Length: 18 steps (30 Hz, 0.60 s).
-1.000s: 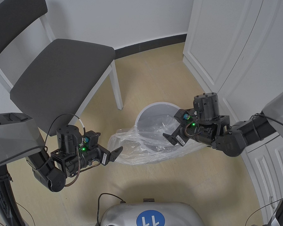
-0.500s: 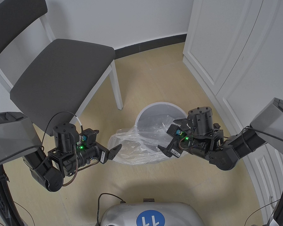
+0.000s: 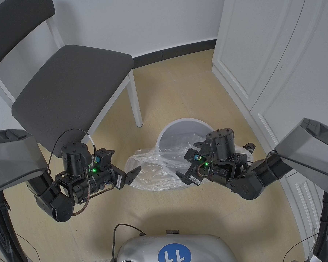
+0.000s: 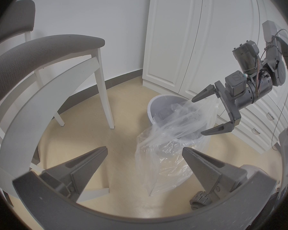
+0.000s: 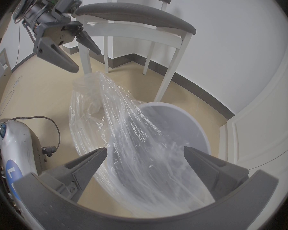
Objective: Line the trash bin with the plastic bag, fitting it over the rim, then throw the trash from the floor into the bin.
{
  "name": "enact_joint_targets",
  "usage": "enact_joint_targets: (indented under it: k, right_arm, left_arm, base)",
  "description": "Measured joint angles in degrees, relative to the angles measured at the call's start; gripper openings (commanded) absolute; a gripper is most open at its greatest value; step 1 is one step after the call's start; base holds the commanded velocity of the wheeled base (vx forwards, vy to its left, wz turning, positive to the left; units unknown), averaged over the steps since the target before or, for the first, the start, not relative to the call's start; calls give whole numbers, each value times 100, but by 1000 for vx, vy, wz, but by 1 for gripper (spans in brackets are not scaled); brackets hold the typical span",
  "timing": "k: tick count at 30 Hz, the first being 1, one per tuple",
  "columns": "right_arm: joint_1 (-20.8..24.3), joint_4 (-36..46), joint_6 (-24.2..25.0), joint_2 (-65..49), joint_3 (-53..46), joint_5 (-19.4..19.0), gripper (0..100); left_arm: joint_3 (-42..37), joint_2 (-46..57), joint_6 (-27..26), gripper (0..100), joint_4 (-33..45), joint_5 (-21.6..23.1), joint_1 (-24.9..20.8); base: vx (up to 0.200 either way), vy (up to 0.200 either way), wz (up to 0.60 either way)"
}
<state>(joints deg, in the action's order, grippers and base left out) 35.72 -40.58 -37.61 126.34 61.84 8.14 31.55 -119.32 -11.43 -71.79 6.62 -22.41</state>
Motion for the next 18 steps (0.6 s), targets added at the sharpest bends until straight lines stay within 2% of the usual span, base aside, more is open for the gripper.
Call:
enact_joint_targets:
  k: [10,11,18]
  right_arm:
    - [-78,13,4,321,306,11,100]
    - [-99,13,2,343,340,11,0]
    - [-229,54,4,428,581,17,0]
  left_arm:
    - [11,-5,-5,100,0,-2,24]
    - [12,-5,-5,100,0,-5,24]
    - [26,-2,-9,100,0,-5,66]
  base:
    - [0,0,0]
    - [0,0,0]
    - [0,0,0]
